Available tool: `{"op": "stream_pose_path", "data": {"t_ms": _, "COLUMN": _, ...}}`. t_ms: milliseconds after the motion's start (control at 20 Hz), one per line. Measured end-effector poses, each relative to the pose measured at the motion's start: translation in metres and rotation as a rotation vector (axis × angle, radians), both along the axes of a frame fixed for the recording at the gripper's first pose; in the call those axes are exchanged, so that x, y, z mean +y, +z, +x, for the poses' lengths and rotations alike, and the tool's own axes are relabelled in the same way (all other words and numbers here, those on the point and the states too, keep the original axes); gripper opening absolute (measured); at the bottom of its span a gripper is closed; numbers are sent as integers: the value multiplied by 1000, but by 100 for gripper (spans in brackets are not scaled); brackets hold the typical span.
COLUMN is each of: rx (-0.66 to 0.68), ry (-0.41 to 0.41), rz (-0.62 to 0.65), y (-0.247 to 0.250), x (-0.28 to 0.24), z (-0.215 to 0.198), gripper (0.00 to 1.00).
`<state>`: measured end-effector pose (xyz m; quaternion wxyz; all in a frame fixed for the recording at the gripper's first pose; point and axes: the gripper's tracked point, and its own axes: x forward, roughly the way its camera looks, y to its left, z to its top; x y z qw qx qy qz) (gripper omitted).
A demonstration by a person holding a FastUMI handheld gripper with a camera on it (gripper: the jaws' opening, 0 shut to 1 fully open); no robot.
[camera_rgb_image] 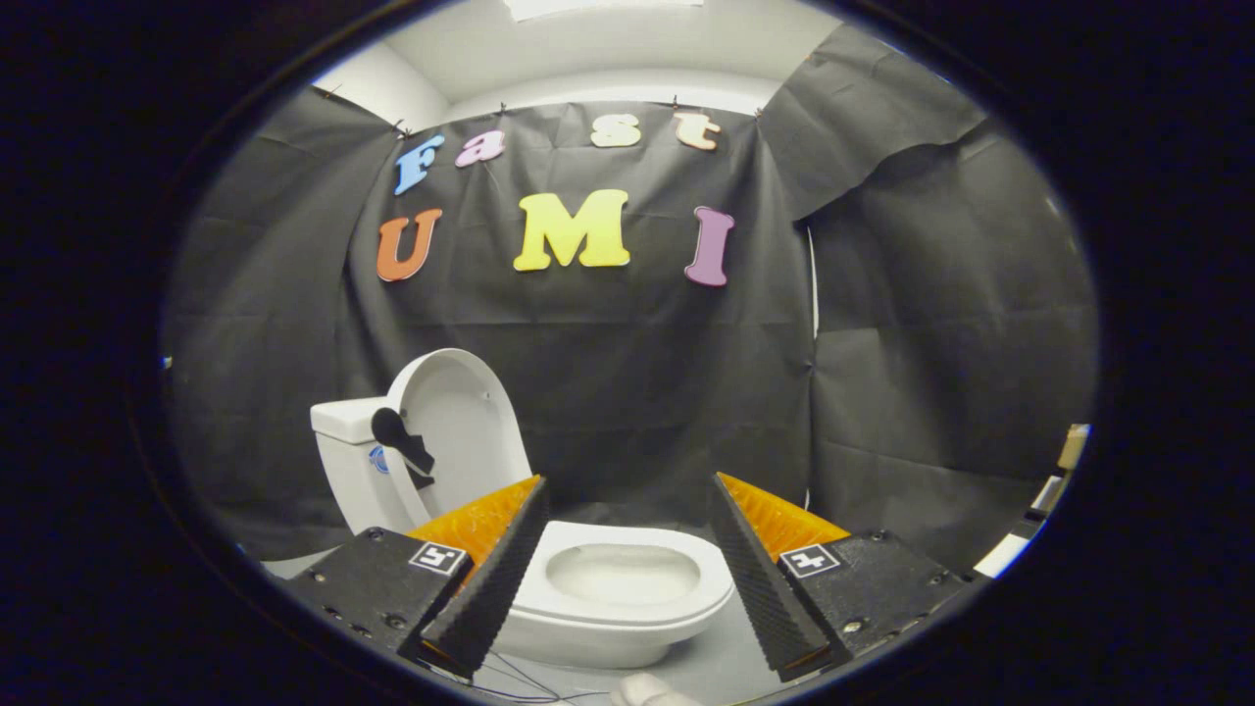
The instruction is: Open the toilet lid.
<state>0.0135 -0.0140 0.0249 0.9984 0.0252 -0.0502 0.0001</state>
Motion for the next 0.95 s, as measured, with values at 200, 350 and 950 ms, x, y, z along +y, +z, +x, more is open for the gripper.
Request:
{"op": "stream_pose_path", "data": {"t_ms": 200, "rx": 4, "ry": -14, "rz": 8, "y": -5, "x": -14, "z": -11, "gripper": 100}}
{"op": "stream_pose_path", "data": {"t_ms": 350, "rx": 8, "ry": -16, "rz": 21, "y": 1, "x": -15, "z": -11, "gripper": 100}}
{"op": "stream_pose_path", "data": {"t_ms": 950, "rx": 41, "ry": -35, "rz": 44, "y": -8, "x": -21, "z": -10, "gripper": 100}}
